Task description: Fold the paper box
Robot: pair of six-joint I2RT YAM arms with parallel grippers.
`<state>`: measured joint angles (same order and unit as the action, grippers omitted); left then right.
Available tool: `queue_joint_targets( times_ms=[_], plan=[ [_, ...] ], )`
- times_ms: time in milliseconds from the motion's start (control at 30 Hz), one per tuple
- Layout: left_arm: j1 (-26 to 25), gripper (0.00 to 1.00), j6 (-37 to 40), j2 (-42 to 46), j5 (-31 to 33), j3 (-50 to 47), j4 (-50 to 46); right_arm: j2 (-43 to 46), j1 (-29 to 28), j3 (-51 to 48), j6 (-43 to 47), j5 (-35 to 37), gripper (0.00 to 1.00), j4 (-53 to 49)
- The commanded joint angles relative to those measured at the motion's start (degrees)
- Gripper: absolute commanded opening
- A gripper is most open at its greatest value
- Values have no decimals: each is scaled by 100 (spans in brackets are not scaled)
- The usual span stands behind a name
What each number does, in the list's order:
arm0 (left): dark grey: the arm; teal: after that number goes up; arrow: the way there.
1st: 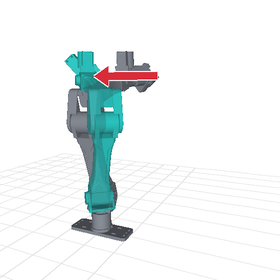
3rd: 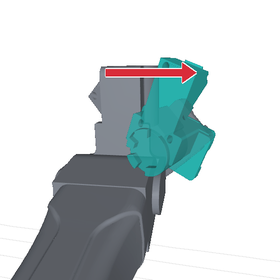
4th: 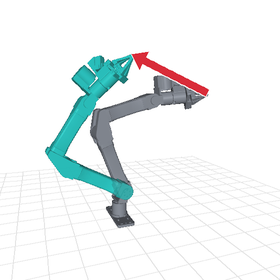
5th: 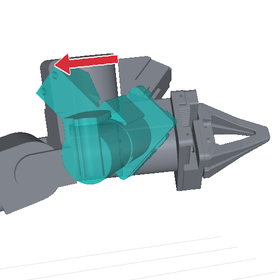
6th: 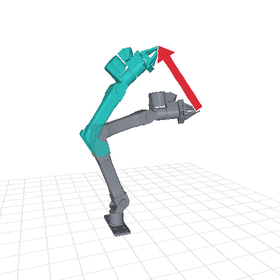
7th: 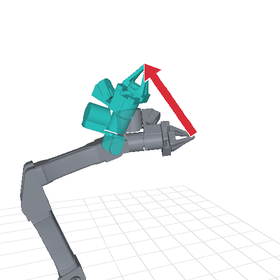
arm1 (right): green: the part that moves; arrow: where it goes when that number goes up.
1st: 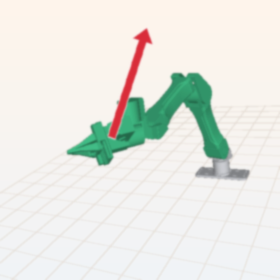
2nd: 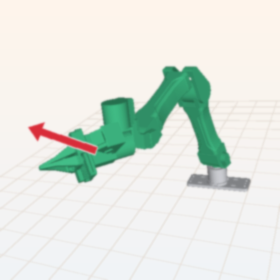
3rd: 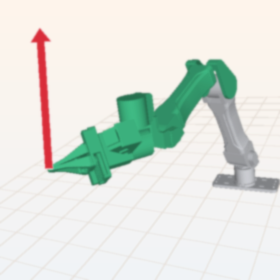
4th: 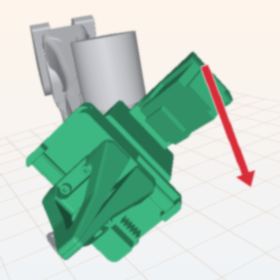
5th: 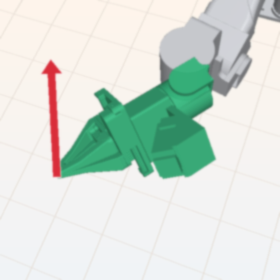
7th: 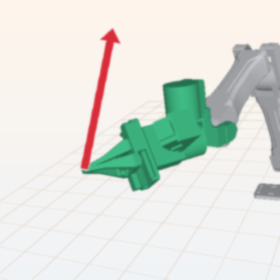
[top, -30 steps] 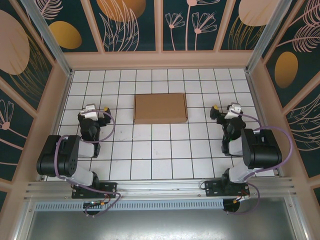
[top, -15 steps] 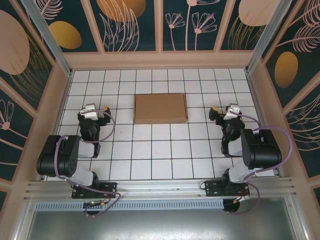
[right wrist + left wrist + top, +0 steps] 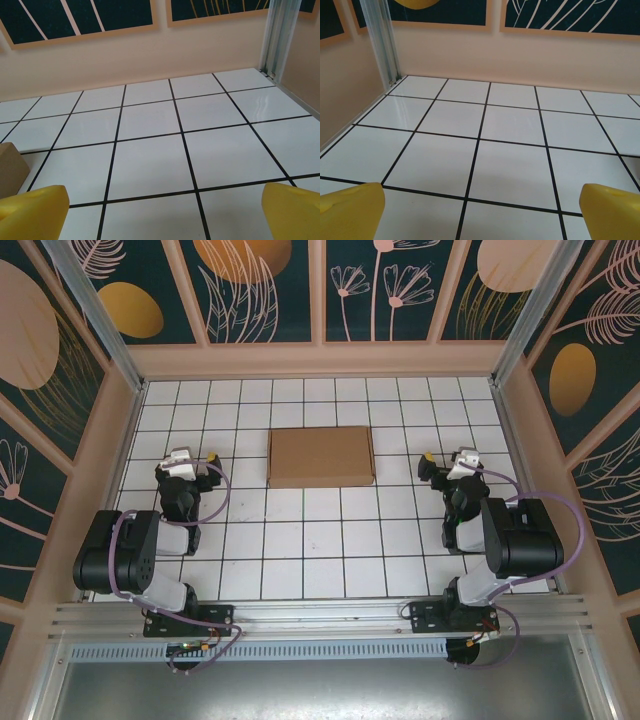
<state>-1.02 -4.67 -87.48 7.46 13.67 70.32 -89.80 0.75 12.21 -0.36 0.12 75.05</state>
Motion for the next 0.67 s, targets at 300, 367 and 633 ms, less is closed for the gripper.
queue_joint_targets(
  times_ms=[300,367,633],
  plan=[
    [57,99,71,47,-70,6,223,18,-23,-52,46,117,99,252],
    [58,99,65,47,-70,8,219,16,-23,-52,46,113,99,254],
    [58,99,70,49,-70,4,212,16,-23,-52,45,118,99,255]
  ],
)
